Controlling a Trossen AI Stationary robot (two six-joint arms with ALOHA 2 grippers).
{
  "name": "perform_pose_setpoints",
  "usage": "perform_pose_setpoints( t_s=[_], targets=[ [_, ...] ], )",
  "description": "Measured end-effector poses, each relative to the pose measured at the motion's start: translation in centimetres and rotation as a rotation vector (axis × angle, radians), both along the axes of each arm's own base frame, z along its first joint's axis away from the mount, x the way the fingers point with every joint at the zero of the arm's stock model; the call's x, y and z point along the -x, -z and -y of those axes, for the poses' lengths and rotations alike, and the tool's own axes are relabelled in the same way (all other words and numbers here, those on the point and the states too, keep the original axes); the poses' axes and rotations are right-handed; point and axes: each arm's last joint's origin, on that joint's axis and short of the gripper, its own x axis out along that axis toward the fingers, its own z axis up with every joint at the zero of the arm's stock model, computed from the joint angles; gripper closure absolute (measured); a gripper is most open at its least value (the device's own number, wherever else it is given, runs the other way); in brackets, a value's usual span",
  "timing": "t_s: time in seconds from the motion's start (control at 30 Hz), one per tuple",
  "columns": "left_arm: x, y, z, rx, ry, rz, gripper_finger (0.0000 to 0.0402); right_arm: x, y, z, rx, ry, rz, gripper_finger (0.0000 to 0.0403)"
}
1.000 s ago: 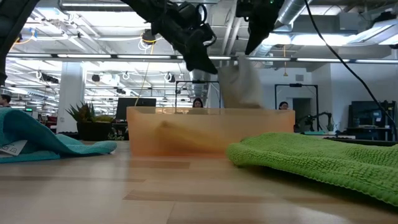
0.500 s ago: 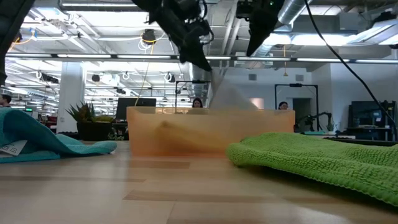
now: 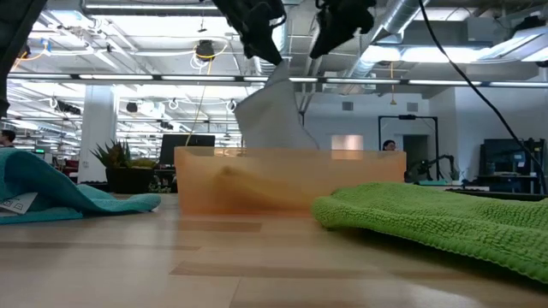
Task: Sort microfiber towel by color & place in baskets
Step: Fold the gray towel
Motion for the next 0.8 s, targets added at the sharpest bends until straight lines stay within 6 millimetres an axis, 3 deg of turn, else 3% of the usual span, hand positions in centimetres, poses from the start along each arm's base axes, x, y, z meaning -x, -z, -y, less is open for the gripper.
perform_pose_setpoints(
  t_s=[0.2,0.53,0.8],
  targets=[
    [-0.3,-0.3,0.7,-0.009,0.03,0.007,0.0401,-0.2,-0.4,0.6,-0.051,-0.054,0.081,0.0251],
    [0.0,-3.0,0.9,-0.031,0.011,0.095,0.0401,-2.5,2.8,2.2,-0.141,-0.003,0.019,0.0264],
    [0.2,-3.1,0.9,-0.035,-0.005,0.076,0.0401,-2.8,3.1,2.3,-0.136,-0.013,0.017,0.0269]
  ],
)
